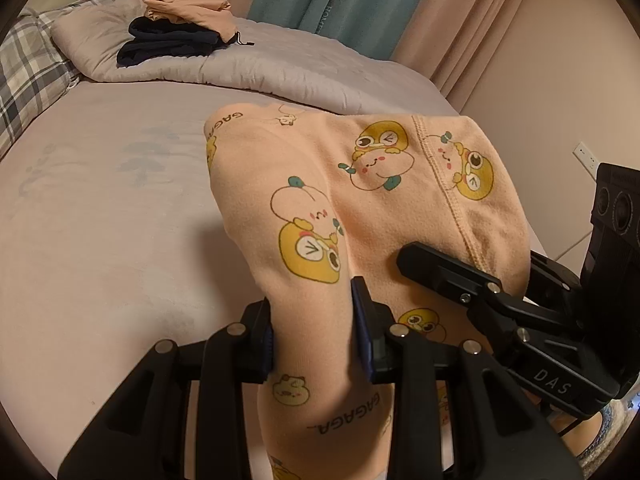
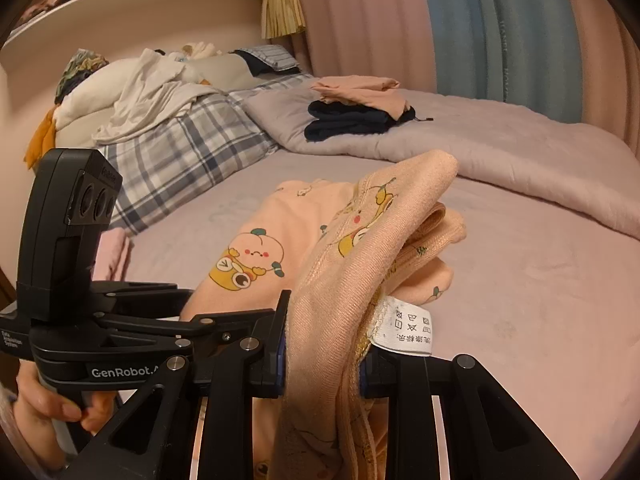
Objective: Fold small clothes
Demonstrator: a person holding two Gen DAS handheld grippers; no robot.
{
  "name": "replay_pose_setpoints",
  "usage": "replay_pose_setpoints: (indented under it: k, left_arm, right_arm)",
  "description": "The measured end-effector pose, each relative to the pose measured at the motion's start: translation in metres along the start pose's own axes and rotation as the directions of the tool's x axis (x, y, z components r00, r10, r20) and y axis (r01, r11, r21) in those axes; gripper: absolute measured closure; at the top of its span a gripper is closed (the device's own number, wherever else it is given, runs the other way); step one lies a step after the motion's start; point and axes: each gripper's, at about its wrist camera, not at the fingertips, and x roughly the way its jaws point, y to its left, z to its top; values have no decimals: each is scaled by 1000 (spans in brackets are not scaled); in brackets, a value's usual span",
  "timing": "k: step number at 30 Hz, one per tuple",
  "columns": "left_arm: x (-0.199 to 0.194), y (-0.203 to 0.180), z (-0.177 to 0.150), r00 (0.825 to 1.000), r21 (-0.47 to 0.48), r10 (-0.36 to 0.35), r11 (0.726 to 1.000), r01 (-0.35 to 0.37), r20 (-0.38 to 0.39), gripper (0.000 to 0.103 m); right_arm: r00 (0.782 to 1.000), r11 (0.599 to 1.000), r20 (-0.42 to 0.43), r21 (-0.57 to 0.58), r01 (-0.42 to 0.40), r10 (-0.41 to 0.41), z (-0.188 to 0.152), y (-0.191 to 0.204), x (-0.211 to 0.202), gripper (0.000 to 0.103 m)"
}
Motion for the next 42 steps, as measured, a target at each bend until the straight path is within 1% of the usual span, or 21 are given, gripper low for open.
replay_pose_setpoints:
  k: [10, 18, 31, 42]
  left_arm:
    - [-1, 0, 1, 1000, -2, 9, 1000, -9, 10, 70]
    - [-1, 0, 3, 1000, 5, 17, 1000, -17, 7, 70]
    - [0, 1, 6, 999, 19, 33, 999, -33, 3, 70]
    - [1, 4, 8, 1000, 17, 30, 999, -30, 3, 70]
  right_arm:
    - [1000, 1000, 6, -3, -9, 9, 4, 1, 6, 76]
    - [1000, 1000, 5, 2, -8, 8, 3, 2, 5, 76]
    - [1000, 1000, 6, 11, -20, 20, 12, 0, 15, 76]
    - [1000, 1000, 9, 18, -17, 17, 16, 0, 19, 76]
